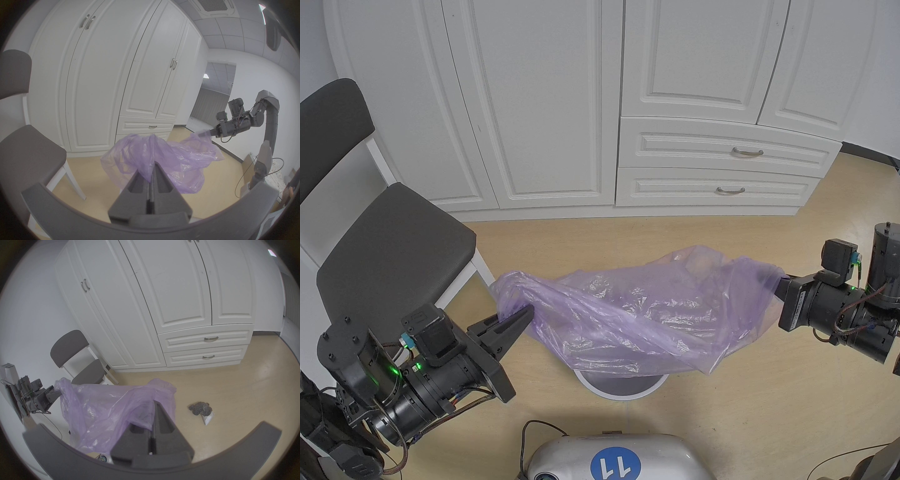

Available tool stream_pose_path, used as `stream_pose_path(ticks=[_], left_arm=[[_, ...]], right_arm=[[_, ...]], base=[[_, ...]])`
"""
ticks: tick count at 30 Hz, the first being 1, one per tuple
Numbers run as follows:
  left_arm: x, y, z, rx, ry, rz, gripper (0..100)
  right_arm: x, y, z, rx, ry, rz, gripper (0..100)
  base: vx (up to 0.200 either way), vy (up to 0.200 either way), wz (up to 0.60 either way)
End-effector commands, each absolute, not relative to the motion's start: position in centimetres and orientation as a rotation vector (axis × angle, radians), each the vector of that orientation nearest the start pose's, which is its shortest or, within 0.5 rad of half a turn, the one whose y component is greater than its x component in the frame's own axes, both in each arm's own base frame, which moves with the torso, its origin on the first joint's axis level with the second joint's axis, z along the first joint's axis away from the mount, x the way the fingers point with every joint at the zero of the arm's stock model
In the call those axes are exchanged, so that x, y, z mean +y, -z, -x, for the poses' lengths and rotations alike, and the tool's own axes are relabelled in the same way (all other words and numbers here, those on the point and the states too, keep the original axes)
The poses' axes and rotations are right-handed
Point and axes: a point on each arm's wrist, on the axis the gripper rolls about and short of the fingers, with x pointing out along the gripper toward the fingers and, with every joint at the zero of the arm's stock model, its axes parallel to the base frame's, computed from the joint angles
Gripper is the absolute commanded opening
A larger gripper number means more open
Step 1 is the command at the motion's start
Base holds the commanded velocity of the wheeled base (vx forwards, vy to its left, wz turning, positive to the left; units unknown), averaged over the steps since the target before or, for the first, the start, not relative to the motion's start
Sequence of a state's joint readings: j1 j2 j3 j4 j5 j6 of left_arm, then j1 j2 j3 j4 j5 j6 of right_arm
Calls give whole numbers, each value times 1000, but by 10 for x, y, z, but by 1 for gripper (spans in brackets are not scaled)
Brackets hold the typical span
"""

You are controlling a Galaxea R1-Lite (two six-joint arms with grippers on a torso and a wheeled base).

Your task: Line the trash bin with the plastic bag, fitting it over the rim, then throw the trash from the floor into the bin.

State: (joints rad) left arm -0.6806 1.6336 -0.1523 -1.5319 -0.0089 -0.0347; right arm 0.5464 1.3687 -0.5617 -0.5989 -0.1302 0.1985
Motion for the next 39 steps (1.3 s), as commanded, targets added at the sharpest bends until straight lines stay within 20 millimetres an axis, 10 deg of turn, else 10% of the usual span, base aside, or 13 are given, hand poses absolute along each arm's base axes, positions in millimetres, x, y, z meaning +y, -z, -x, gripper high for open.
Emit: stream_pose_path(ticks=[1,39], left_arm=[[-132,-134,-168,-29,672,30,0],[-127,-123,-182,12,618,-18,0]], right_arm=[[111,-198,-183,235,-401,-108,0],[124,-161,-189,273,-408,40,0]], base=[[0,0,0],[0,0,0]])
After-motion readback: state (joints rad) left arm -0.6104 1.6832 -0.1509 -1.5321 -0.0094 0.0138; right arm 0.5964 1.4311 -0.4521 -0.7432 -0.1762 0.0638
